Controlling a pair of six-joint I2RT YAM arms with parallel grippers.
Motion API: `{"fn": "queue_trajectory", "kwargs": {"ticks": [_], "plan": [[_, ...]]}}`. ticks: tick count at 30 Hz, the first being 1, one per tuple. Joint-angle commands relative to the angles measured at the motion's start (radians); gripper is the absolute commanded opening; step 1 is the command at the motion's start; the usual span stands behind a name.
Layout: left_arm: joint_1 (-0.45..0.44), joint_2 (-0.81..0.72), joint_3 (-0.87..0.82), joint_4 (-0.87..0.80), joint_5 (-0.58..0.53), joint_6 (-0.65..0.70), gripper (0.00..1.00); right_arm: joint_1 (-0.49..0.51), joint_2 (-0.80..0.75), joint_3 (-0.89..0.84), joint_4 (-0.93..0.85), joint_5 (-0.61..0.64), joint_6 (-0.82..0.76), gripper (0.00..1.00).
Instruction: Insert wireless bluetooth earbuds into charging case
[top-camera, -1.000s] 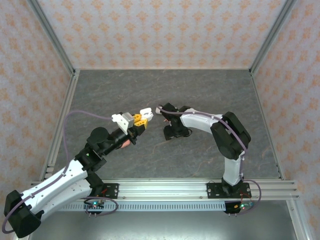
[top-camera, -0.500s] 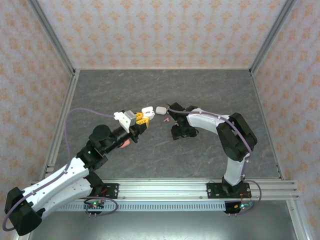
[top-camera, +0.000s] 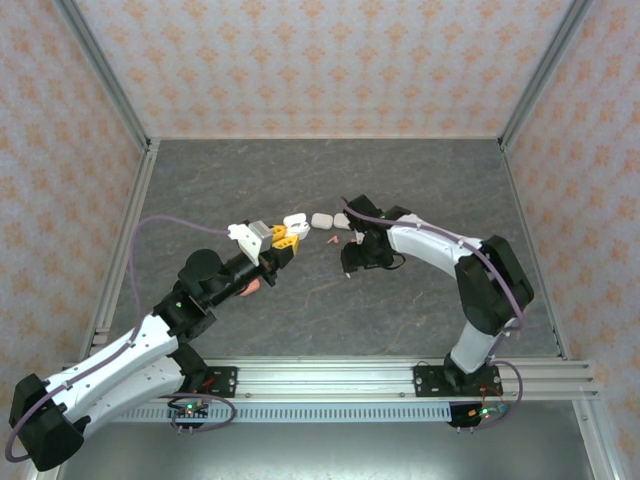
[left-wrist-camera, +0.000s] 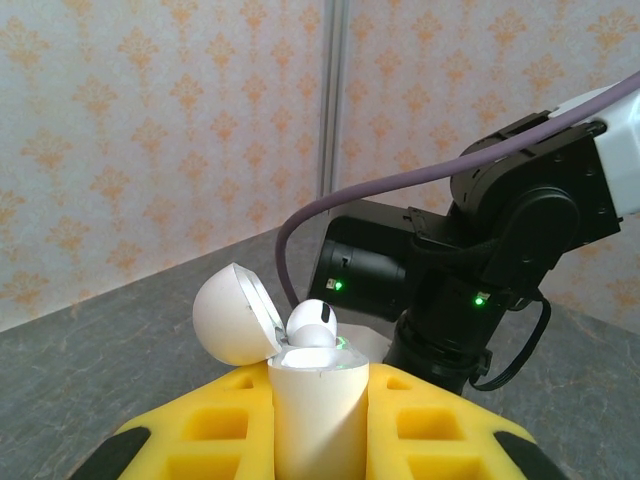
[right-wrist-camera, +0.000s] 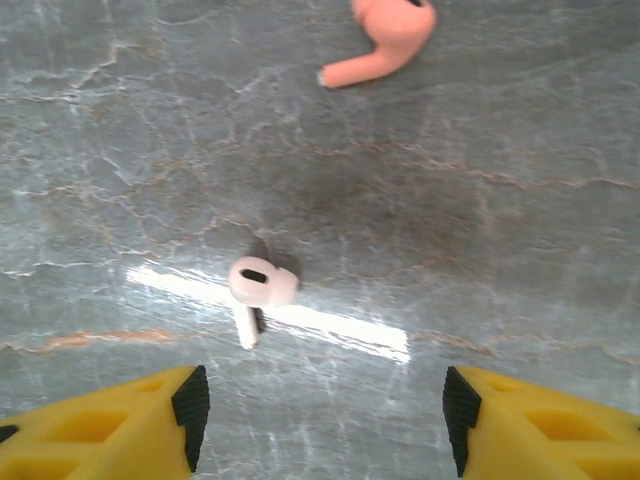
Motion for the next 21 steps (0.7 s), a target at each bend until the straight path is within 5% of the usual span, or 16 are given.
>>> {"fn": "queue_trajectory", "kwargs": {"ticks": [1, 21], "plan": [[-0.006, -0.005, 0.032, 0.029, 0.019, -0.006, 0.0, -0.003, 0.055, 0.031, 0.03, -0.056, 0.045, 0.61], [-0.006, -0.006, 0.026, 0.032, 0.015, -0.006, 0.0, 0.008, 0.173, 0.074, 0.069, -0.085, 0.063, 0.41]]}}
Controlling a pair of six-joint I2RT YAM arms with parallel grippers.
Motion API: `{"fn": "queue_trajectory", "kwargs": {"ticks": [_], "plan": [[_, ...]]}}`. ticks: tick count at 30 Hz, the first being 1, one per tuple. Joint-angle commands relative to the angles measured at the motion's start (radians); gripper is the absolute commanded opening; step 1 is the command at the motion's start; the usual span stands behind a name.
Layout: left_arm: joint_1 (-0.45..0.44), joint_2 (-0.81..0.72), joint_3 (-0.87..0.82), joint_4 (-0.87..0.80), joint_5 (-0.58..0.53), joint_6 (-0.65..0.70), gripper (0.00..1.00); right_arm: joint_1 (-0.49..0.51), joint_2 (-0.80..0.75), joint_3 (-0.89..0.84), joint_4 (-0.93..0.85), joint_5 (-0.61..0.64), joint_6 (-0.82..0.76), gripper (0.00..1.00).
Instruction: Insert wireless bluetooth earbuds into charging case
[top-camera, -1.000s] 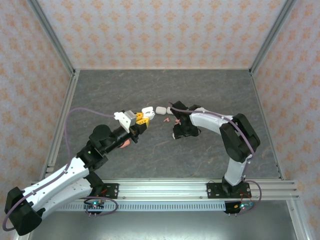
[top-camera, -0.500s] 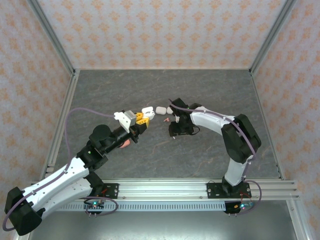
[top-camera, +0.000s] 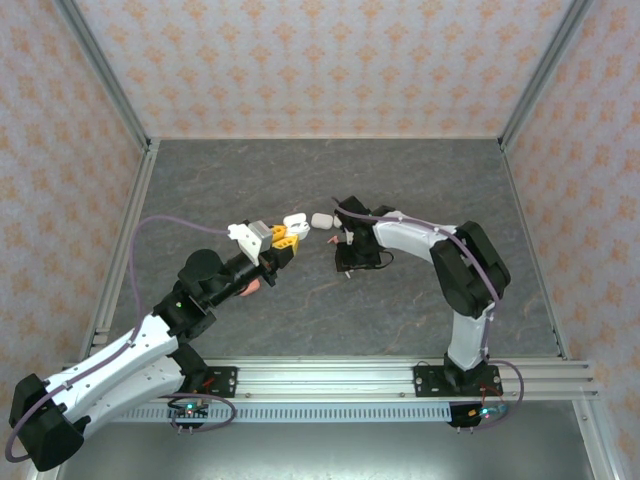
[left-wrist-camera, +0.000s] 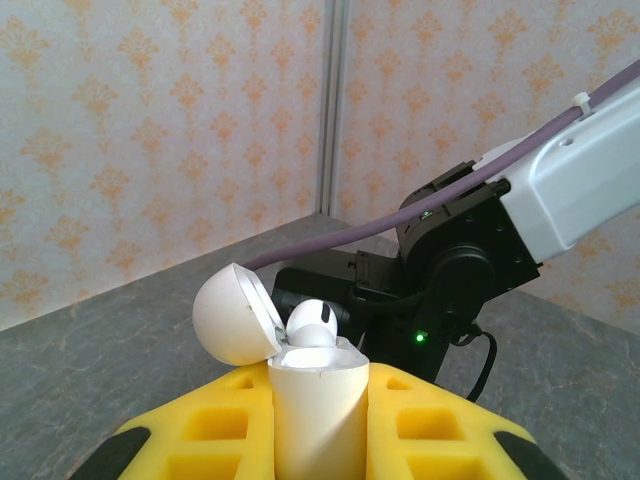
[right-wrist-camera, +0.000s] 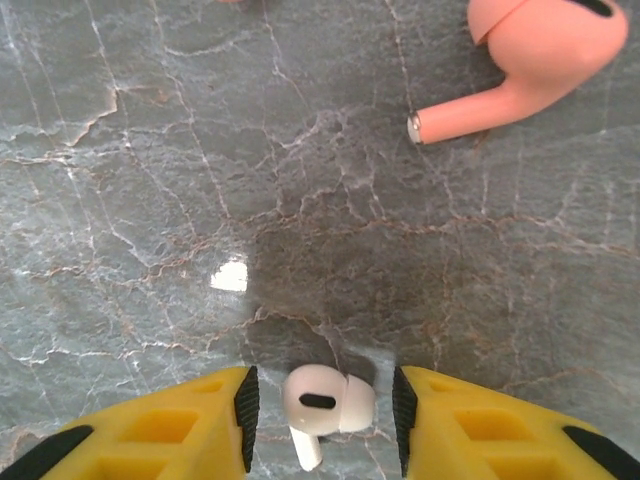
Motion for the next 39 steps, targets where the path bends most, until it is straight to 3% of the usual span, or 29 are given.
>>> {"fn": "queue_trajectory", "kwargs": {"ticks": [1, 10, 17, 29, 39], "plan": [[-0.006, -0.005, 0.026, 0.031, 0.014, -0.005, 0.0, 0.008, 0.02, 0.018, 0.004, 0.0, 0.008, 0.4], [-0.006, -0.005, 0.027, 0.031, 0.014, -0.007, 0.0, 0.008, 0.007, 0.005, 0.008, -0.005, 0.006, 0.29], [-0.007, 0.002, 0.027, 0.045, 0.014, -0.017, 0.0, 0.008, -0.102, -0.005, 0.011, 0.021, 0.005, 0.28], [-0.007, 0.058, 0.031, 0.155, 0.023, -0.076, 0.0, 0.007, -0.495, -0.014, 0.127, 0.034, -0.026, 0.27], [-0.007, 0.138, 0.074, 0.246, 0.049, -0.141, 0.0, 0.009, -0.792, -0.095, 0.44, -0.06, -0.016, 0.27]]}}
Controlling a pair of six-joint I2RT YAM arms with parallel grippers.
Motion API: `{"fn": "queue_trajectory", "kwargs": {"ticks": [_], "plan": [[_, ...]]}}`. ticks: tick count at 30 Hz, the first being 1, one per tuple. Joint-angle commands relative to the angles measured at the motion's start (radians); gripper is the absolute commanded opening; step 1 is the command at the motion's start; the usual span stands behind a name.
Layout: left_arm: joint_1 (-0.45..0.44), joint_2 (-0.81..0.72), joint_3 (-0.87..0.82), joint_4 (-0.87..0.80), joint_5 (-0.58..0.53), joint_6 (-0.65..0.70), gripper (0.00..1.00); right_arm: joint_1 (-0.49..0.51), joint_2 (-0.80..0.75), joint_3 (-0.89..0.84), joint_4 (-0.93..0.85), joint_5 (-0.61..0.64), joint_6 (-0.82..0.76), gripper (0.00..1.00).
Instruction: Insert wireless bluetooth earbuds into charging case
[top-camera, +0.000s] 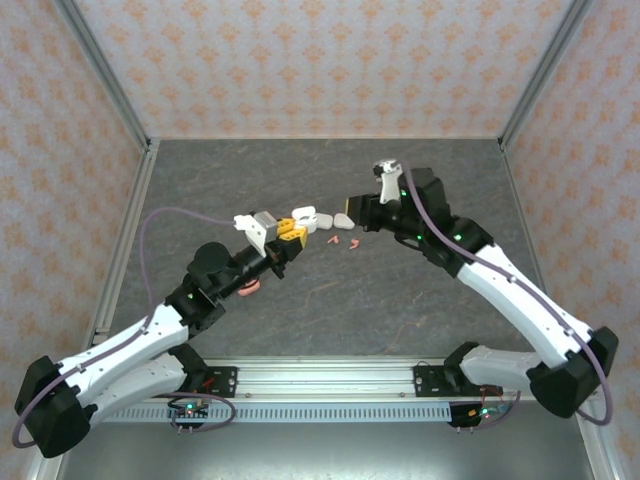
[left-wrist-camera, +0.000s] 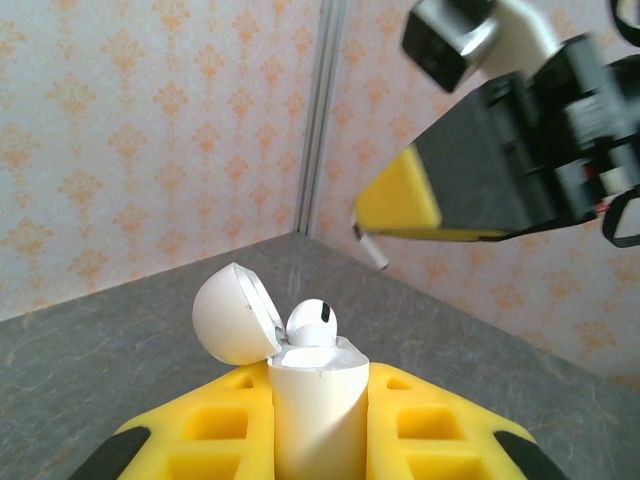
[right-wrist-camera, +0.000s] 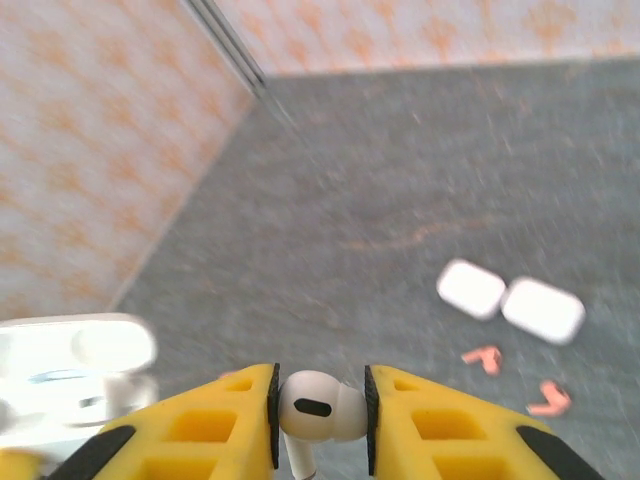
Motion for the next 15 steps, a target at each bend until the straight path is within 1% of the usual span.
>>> {"fn": "queue_trajectory", "kwargs": {"ticks": [1, 3, 8, 11, 15], "plan": [[-0.007, 0.023, 0.048, 0.111, 0.027, -0.046, 0.0, 0.007, -0.063, -0.045, 0.185, -0.062, 0.01, 0.27], [-0.007, 0.047, 0.058, 0.129, 0.037, -0.06, 0.0, 0.02, -0.091, -0.067, 0.264, -0.082, 0.013, 0.27], [-0.008, 0.092, 0.075, 0.182, 0.069, -0.1, 0.0, 0.073, -0.105, -0.099, 0.385, -0.078, -0.008, 0.28], [-0.016, 0.104, 0.083, 0.188, 0.072, -0.099, 0.0, 0.097, -0.089, -0.104, 0.426, -0.075, -0.014, 0.28], [-0.024, 0.112, 0.091, 0.182, 0.073, -0.092, 0.0, 0.114, -0.054, -0.091, 0.438, -0.076, -0.015, 0.27]]}}
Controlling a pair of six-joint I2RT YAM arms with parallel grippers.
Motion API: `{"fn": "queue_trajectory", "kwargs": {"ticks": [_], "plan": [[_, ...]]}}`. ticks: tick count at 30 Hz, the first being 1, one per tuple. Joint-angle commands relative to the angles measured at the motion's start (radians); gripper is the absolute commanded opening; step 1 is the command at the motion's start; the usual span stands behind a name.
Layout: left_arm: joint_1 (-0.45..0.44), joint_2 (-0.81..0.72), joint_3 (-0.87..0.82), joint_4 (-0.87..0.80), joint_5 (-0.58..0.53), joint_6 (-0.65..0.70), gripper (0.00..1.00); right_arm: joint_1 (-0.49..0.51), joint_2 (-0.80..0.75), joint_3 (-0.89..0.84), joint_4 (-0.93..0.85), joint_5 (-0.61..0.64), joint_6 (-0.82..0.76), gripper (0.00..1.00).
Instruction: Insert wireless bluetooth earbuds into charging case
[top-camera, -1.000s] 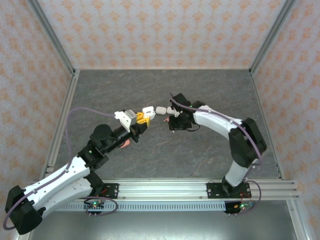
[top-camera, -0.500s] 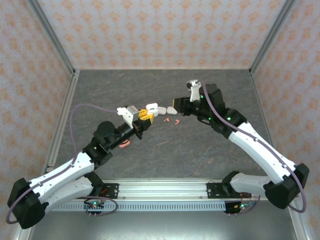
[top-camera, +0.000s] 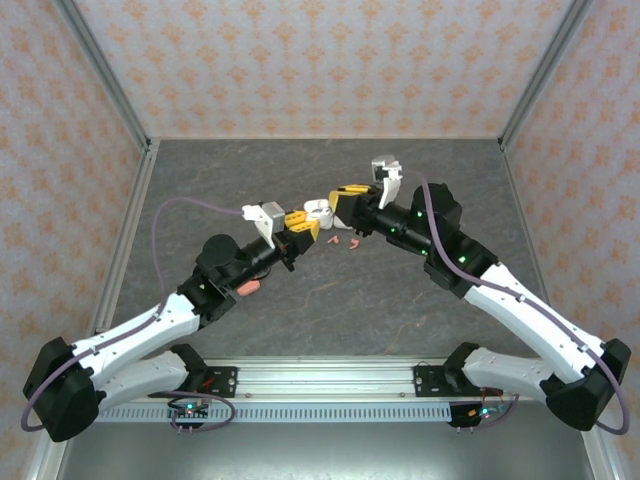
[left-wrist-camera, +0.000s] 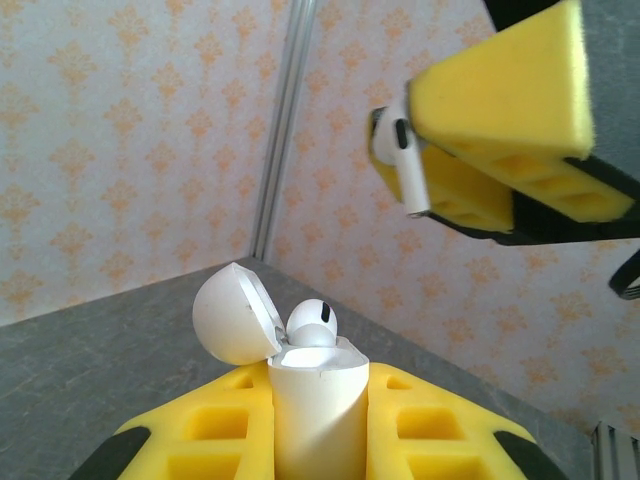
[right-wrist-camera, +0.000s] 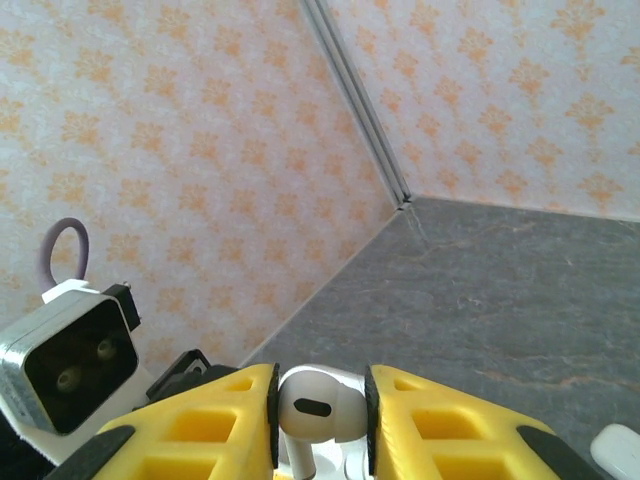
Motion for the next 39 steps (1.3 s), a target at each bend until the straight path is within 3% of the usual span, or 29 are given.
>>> {"fn": "queue_trajectory", "kwargs": {"ticks": [1, 16, 39], "plan": [[-0.012, 0.001, 0.041, 0.061, 0.02, -0.008, 0.0, 0.016, 0.027, 0.01, 0.083, -0.012, -0.016, 0.28], [-0.018, 0.009, 0.043, 0.066, 0.009, -0.001, 0.0, 0.07, 0.098, 0.017, 0.079, 0.006, -0.047, 0.27], [-0.018, -0.008, 0.026, 0.075, -0.022, 0.006, 0.0, 0.07, 0.062, -0.002, -0.028, 0.035, -0.065, 0.3]]}}
